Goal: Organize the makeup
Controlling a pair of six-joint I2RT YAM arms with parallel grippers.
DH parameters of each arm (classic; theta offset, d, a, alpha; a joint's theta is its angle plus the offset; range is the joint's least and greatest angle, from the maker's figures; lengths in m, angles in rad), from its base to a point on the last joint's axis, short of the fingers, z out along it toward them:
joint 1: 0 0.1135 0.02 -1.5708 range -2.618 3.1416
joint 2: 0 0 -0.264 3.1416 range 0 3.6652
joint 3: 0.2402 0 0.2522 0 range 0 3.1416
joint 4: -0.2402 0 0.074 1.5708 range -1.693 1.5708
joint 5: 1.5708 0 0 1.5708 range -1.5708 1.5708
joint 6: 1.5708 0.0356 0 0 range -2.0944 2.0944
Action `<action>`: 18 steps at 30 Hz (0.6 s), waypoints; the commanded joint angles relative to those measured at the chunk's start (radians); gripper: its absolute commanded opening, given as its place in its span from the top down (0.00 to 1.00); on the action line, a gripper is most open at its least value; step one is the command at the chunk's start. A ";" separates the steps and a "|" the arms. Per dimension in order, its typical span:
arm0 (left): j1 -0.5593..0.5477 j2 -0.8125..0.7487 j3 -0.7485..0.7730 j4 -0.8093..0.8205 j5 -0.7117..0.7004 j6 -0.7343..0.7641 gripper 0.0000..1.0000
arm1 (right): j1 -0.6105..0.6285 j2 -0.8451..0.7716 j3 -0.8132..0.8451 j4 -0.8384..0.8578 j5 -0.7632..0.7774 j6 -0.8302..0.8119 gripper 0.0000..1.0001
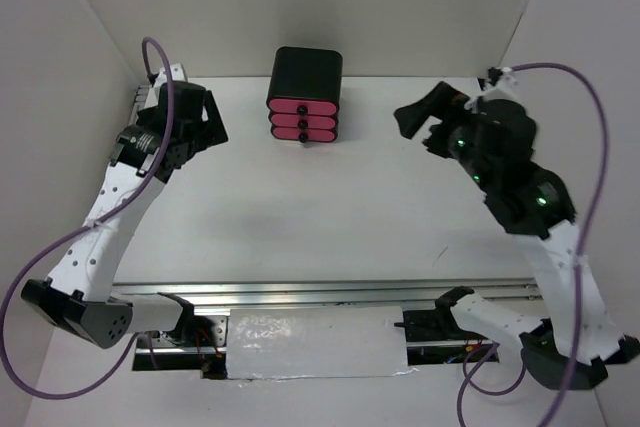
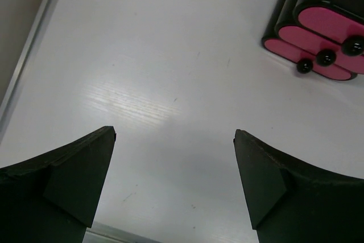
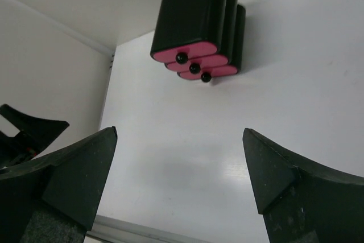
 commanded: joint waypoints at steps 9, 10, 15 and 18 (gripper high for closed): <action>0.005 -0.363 -0.204 -0.004 -0.107 0.003 0.00 | 0.007 -0.181 0.449 -0.638 0.216 -0.286 0.00; 0.003 -0.377 -0.210 -0.015 -0.115 -0.005 0.01 | 0.007 -0.199 0.457 -0.650 0.219 -0.288 0.00; 0.003 -0.467 -0.247 -0.038 -0.138 -0.022 0.01 | 0.005 -0.282 0.418 -0.661 0.219 -0.267 0.00; 0.003 -0.473 -0.240 -0.058 -0.157 -0.019 0.01 | 0.007 -0.311 0.380 -0.626 0.233 -0.262 0.00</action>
